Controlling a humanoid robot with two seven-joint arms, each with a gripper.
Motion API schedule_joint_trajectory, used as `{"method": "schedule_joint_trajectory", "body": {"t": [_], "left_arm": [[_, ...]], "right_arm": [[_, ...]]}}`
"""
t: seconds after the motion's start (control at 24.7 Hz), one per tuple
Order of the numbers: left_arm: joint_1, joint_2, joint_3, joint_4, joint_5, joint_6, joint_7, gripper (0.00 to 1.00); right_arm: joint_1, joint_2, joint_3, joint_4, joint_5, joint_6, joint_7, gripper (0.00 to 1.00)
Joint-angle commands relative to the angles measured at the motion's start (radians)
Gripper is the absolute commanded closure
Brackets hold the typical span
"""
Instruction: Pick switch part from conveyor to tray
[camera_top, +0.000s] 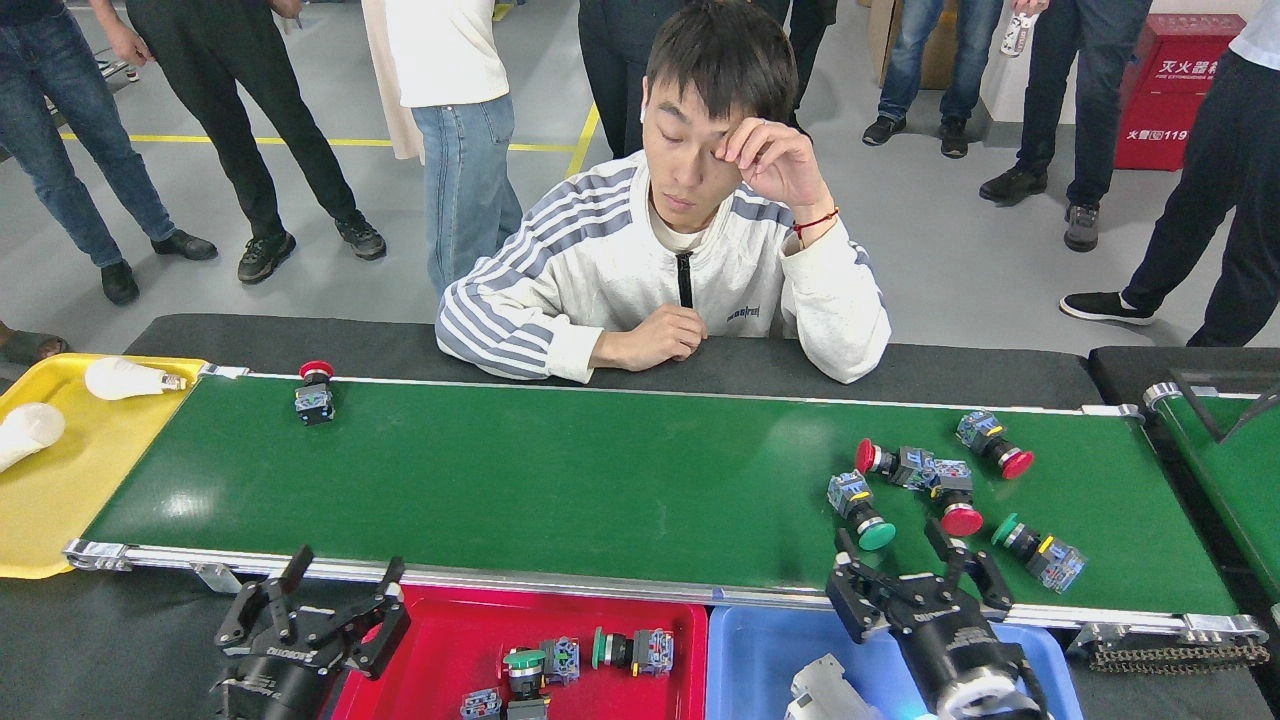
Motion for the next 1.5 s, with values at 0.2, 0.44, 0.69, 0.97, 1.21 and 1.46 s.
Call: {"method": "schedule_joint_trajectory", "body": {"t": [0.2, 0.44, 0.69, 0.97, 1.21, 1.46], "left_arm": [[-0.037, 0.005, 0.005, 0.003, 0.001, 0.011, 0.006, 0.0], [-0.074, -0.001, 0.007, 0.03, 0.001, 0.017, 0.004, 0.0], [-0.091, -0.006, 0.004, 0.032, 0.0, 0.017, 0.004, 0.0], [-0.099, -0.009, 0.001, 0.036, 0.0, 0.011, 0.004, 0.0], [-0.092, -0.006, 0.002, 0.033, 0.004, 0.008, 0.004, 0.0], [-0.091, -0.008, -0.09, -0.004, 0.0, 0.005, 0.004, 0.0]], "right_arm": [[-0.1, -0.049, 0.103, 0.119, -0.008, 0.094, 0.031, 0.73], [-0.077, -0.072, 0.126, 0.069, -0.009, 0.011, 0.025, 0.96], [0.067, -0.066, 0.214, -0.131, -0.009, -0.316, 0.009, 0.92], [0.081, -0.044, 0.301, -0.149, -0.009, -0.514, -0.008, 0.0], [0.168, -0.026, 0.07, -0.217, -0.045, -0.434, -0.06, 0.0], [0.418, 0.014, -0.366, -0.249, -0.049, -0.368, -0.324, 0.0]]}}
